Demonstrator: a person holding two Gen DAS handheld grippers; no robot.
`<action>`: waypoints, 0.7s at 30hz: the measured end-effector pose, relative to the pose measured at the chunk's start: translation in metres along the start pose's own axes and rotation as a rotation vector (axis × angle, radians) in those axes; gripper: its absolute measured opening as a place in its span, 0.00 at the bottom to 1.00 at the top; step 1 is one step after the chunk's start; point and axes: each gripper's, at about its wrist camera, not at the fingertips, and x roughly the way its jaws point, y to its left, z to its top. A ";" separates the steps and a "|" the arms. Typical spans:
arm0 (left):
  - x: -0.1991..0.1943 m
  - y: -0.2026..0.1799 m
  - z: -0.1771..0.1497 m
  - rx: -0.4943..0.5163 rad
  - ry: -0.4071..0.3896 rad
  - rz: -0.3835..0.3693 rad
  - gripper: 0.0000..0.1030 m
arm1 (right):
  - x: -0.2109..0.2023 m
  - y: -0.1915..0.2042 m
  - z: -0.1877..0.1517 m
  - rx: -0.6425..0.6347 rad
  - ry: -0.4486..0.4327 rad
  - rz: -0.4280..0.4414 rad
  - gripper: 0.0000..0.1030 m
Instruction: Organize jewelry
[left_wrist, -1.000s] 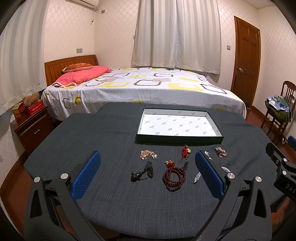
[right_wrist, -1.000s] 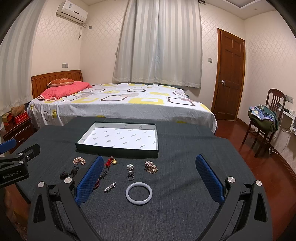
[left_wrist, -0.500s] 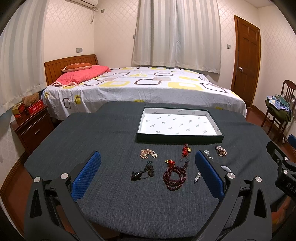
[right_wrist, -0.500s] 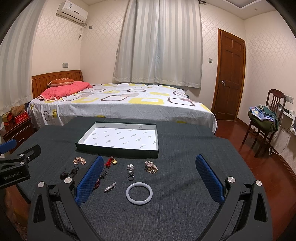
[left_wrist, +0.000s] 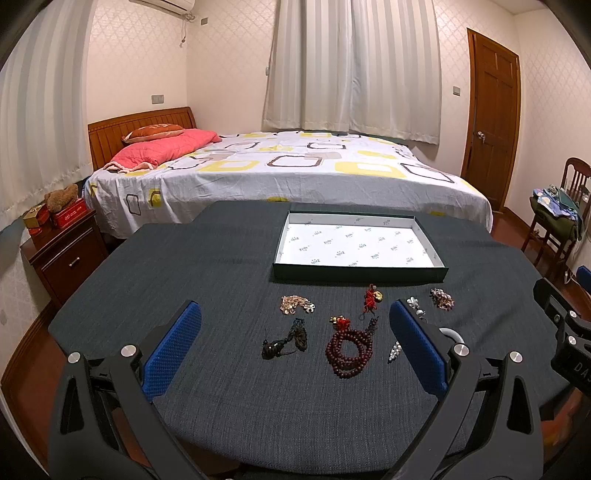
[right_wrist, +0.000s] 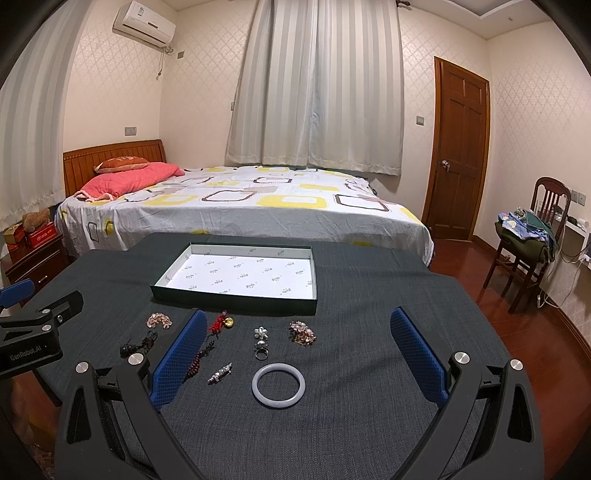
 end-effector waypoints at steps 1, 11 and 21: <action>0.000 0.000 -0.001 0.001 0.001 0.000 0.96 | 0.000 0.000 0.000 0.000 0.000 0.000 0.94; 0.007 0.002 -0.009 0.004 0.023 0.005 0.96 | 0.010 0.002 -0.008 0.007 0.026 0.008 0.94; 0.038 0.009 -0.016 -0.006 0.115 0.017 0.96 | 0.042 0.006 -0.032 0.006 0.092 0.026 0.94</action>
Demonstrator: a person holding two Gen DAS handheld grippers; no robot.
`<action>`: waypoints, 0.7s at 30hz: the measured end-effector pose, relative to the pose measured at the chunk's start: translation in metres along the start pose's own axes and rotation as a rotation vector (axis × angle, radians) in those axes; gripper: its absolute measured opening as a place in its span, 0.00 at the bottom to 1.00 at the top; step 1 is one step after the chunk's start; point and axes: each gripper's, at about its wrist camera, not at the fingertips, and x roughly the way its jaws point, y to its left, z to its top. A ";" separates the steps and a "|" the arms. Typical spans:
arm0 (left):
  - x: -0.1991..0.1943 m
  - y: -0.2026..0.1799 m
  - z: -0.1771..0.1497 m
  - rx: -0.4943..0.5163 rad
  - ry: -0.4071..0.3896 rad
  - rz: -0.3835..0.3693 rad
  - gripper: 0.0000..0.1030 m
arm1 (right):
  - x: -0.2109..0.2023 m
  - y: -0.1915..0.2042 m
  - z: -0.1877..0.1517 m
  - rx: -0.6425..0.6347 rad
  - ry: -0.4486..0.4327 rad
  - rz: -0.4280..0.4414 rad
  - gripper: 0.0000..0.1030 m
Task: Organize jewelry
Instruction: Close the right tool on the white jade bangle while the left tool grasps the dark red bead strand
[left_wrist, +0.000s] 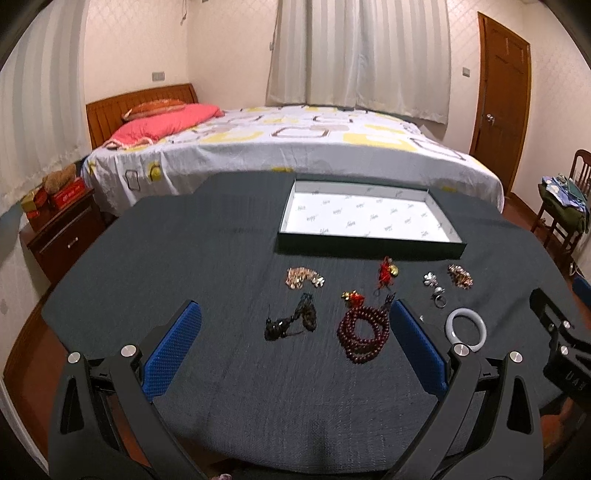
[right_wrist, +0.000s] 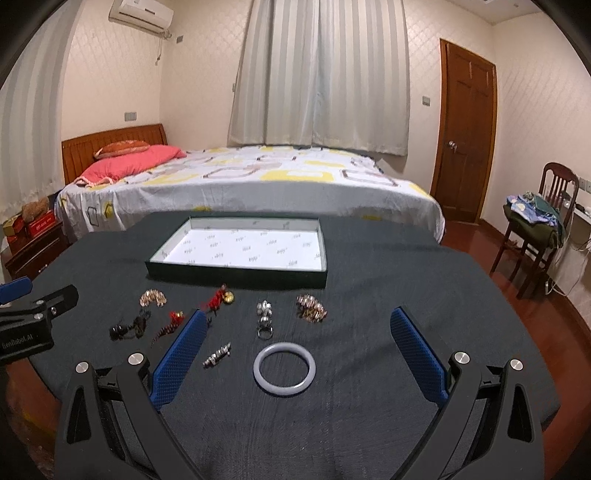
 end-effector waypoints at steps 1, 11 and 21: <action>0.004 0.000 -0.001 0.002 0.007 0.004 0.96 | 0.002 0.000 -0.001 0.000 0.003 0.001 0.94; 0.048 -0.003 -0.014 0.012 0.097 0.004 0.96 | 0.040 -0.003 -0.026 -0.003 0.078 -0.006 0.94; 0.081 -0.005 -0.024 0.010 0.146 -0.022 0.96 | 0.087 0.000 -0.037 -0.016 0.172 -0.009 0.94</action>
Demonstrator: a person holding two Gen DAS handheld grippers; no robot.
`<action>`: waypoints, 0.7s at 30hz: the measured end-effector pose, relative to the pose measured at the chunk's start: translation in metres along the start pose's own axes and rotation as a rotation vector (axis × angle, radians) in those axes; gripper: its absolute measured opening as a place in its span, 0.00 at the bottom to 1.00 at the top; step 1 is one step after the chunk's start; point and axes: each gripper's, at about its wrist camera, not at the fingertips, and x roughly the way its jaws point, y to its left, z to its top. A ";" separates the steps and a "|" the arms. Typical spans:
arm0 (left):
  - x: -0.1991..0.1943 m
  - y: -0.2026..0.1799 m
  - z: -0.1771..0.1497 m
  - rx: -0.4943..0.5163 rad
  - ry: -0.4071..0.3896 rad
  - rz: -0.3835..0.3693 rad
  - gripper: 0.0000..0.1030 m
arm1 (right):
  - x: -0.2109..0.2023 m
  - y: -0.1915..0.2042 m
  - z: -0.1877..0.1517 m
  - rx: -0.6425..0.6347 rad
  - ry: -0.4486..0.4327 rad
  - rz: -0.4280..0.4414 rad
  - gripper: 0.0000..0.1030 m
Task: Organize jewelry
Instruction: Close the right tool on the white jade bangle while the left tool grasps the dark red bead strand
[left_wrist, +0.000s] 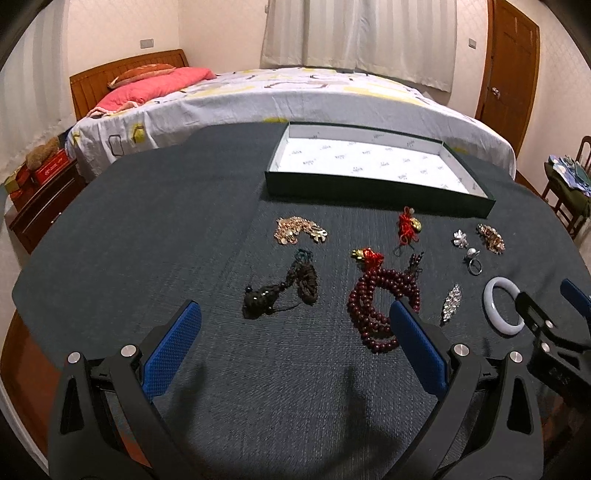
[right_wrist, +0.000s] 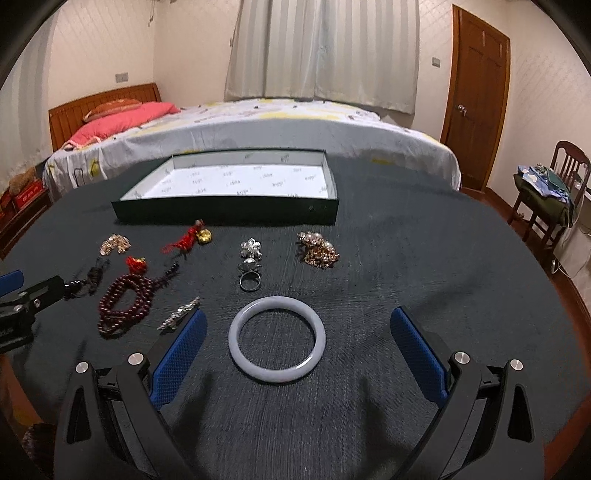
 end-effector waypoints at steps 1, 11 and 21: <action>0.003 -0.001 0.000 0.002 0.004 -0.003 0.96 | 0.004 0.000 0.001 -0.001 0.012 0.003 0.94; 0.023 0.000 -0.003 -0.019 0.048 -0.023 0.96 | 0.041 0.008 -0.002 -0.040 0.155 0.013 0.93; 0.030 -0.005 -0.005 0.003 0.070 -0.050 0.96 | 0.036 0.005 -0.006 -0.021 0.172 0.087 0.70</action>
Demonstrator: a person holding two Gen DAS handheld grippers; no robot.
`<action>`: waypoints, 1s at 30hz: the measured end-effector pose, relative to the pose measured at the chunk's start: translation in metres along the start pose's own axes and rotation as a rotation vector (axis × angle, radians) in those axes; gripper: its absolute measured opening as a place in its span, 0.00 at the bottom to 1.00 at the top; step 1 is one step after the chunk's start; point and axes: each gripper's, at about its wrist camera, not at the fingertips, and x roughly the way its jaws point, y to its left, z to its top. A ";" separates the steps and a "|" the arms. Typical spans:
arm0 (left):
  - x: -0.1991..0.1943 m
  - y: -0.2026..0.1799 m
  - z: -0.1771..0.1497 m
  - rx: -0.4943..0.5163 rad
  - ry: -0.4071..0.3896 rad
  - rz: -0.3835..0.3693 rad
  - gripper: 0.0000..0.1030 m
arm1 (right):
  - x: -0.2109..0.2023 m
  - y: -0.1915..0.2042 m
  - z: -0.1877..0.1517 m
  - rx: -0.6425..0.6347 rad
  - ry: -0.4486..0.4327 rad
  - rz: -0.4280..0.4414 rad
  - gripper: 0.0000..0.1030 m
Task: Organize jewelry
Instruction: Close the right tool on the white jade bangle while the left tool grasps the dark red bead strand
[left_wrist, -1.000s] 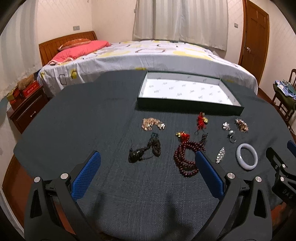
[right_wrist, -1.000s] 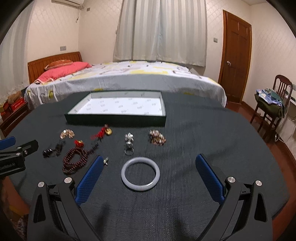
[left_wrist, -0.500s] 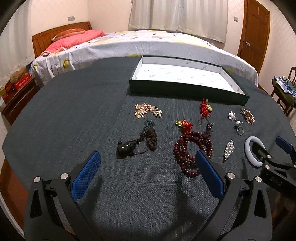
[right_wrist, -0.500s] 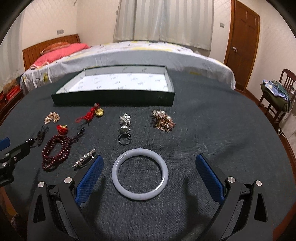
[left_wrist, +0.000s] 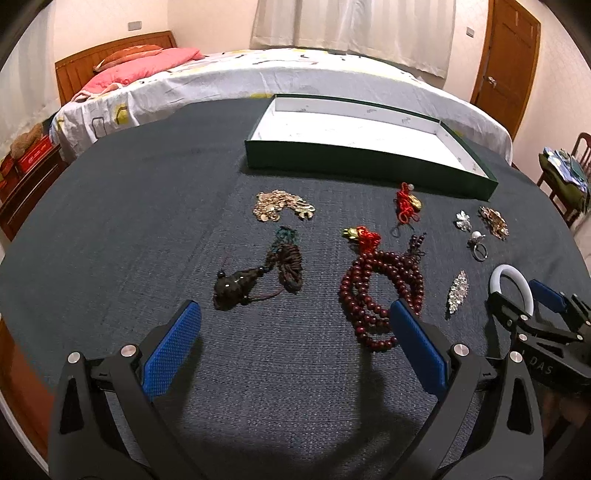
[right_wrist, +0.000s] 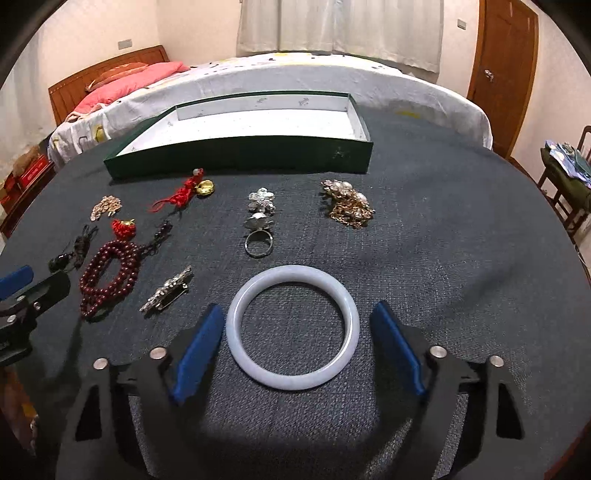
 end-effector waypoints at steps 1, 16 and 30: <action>0.000 -0.001 0.000 0.004 0.000 -0.002 0.96 | -0.001 0.001 -0.001 -0.005 -0.002 0.003 0.67; 0.003 -0.027 0.007 0.050 -0.012 -0.040 0.95 | -0.010 -0.009 0.001 0.034 -0.033 0.039 0.66; 0.031 -0.053 0.009 0.114 0.028 -0.060 0.78 | -0.013 -0.019 0.003 0.068 -0.047 0.066 0.66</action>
